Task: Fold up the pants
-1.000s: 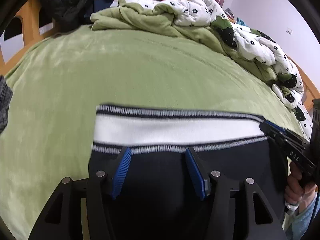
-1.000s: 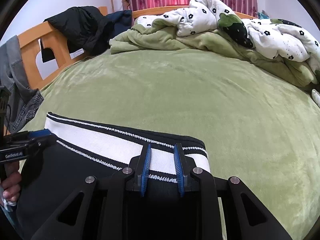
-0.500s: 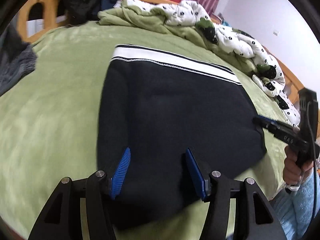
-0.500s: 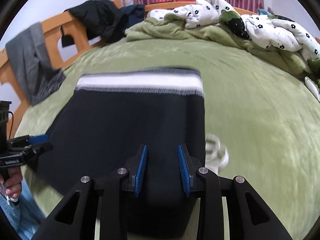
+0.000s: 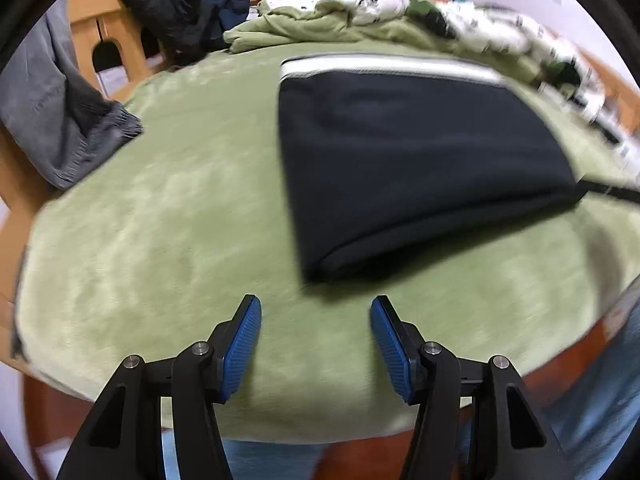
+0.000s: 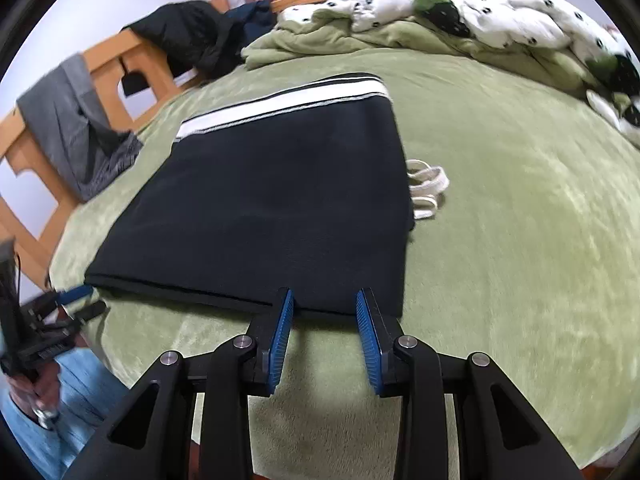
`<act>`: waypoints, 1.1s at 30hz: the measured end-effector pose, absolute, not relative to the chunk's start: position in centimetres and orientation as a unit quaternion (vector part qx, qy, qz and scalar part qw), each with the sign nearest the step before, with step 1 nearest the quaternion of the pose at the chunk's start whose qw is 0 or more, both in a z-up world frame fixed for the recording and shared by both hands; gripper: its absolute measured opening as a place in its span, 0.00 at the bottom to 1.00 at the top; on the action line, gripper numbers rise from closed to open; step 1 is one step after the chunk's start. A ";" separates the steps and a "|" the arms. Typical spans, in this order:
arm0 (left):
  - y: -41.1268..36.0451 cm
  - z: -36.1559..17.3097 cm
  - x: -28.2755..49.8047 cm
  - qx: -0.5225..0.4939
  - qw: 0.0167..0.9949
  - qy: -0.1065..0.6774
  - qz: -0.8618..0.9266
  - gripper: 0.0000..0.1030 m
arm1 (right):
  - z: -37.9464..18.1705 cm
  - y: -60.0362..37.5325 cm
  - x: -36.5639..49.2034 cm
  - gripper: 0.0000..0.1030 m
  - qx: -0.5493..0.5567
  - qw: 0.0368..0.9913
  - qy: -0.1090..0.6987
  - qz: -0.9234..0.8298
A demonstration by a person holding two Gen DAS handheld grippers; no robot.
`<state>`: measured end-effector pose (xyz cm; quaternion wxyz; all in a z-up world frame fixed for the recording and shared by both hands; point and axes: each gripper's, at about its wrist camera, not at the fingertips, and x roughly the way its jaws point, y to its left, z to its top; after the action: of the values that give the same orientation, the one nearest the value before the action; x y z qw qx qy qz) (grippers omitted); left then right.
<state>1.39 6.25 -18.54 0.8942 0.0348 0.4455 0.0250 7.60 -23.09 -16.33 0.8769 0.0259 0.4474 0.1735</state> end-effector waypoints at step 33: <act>5.3 -15.9 1.1 -0.058 0.896 0.439 0.025 0.31 | -15.1 -22.3 8.2 0.32 -0.006 0.902 0.417 0.108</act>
<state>1.10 5.35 -15.90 0.8962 -0.0576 0.4392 0.0252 8.17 -22.33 -15.06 0.9024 -0.0063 0.4172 0.1076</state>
